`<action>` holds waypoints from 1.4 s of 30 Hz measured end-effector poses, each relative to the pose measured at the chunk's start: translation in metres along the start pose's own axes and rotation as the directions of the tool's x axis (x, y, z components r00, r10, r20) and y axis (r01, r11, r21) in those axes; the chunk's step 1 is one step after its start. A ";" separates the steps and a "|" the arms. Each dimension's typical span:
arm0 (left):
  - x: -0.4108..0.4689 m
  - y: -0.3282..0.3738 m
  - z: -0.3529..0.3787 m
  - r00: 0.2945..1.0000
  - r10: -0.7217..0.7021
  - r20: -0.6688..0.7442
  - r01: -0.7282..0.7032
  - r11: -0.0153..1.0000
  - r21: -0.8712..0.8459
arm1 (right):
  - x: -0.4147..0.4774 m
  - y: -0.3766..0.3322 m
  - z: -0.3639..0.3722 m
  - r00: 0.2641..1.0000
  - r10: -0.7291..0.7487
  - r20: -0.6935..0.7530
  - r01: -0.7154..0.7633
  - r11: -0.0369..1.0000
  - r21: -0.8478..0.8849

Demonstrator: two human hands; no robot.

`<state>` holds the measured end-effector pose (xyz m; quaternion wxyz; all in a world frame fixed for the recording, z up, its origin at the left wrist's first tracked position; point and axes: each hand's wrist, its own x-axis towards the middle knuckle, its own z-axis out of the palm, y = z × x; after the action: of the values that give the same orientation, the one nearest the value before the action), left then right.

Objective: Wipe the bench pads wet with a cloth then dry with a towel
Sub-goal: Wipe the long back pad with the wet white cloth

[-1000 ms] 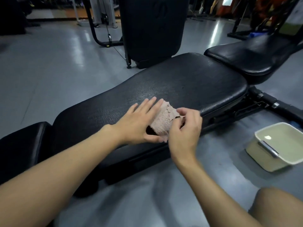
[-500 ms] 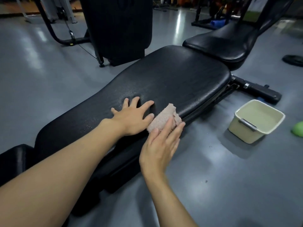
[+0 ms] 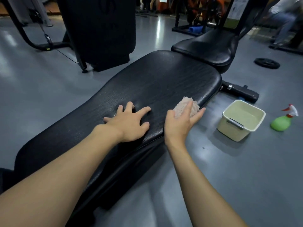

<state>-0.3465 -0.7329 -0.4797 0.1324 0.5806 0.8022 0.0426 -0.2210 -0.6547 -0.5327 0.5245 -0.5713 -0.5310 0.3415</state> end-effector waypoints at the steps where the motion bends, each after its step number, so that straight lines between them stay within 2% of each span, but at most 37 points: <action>1: 0.003 0.003 -0.002 1.000 -0.006 -0.005 0.006 1.000 -0.013 | 0.006 -0.001 0.000 1.000 0.011 -0.021 -0.011 1.000 0.003; 4: 0.017 0.015 -0.013 0.999 -0.025 0.045 0.026 0.999 -0.038 | -0.014 -0.003 0.005 0.997 0.026 -0.068 -0.023 0.999 0.041; 8: 0.029 0.023 -0.018 0.993 -0.048 0.106 0.051 0.998 -0.025 | -0.043 0.002 0.009 1.000 -0.016 0.010 0.015 0.998 0.054; 13: 0.034 0.019 -0.016 0.992 -0.047 0.115 0.049 0.999 -0.013 | 0.036 -0.008 -0.013 0.998 0.038 0.055 -0.031 0.992 -0.122; 17: 0.038 0.020 -0.015 0.993 -0.043 0.113 0.044 0.999 -0.006 | 0.078 -0.018 -0.030 0.998 0.056 0.030 -0.053 0.994 -0.091; 19: 0.044 0.021 -0.018 0.994 -0.032 0.105 0.032 0.999 -0.002 | 0.046 -0.011 -0.019 0.999 0.039 0.012 -0.038 0.997 -0.066; 21: 0.051 0.020 -0.024 0.996 0.014 0.086 -0.016 1.000 0.014 | -0.007 -0.002 -0.006 0.999 -0.036 -0.006 0.036 0.998 -0.046; 24: 0.061 0.013 -0.025 0.989 0.090 0.113 -0.086 0.996 -0.035 | -0.043 0.003 0.002 0.997 -0.041 0.071 0.041 0.999 0.004; 28: 0.062 0.007 -0.022 0.990 0.092 0.104 -0.087 0.995 -0.054 | -0.005 -0.003 -0.011 0.995 -0.001 0.102 0.009 0.997 -0.082; 33: 0.057 0.012 -0.025 0.992 0.052 0.111 -0.045 0.997 -0.061 | 0.077 -0.022 -0.035 0.995 0.073 0.074 -0.060 0.984 -0.166; 38: 0.060 0.009 -0.027 0.990 0.053 0.132 -0.042 0.996 -0.084 | 0.054 -0.008 -0.032 0.990 -0.022 0.142 0.048 0.982 -0.181; 42: 0.068 0.014 -0.031 0.990 0.035 0.136 -0.022 0.995 -0.094 | 0.076 -0.014 -0.037 0.989 0.014 0.149 0.013 0.983 -0.183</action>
<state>-0.3613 -0.6616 -0.4578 0.2136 0.5869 0.7799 0.0414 -0.1742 -0.5918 -0.4989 0.4281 -0.5902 -0.5979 0.3330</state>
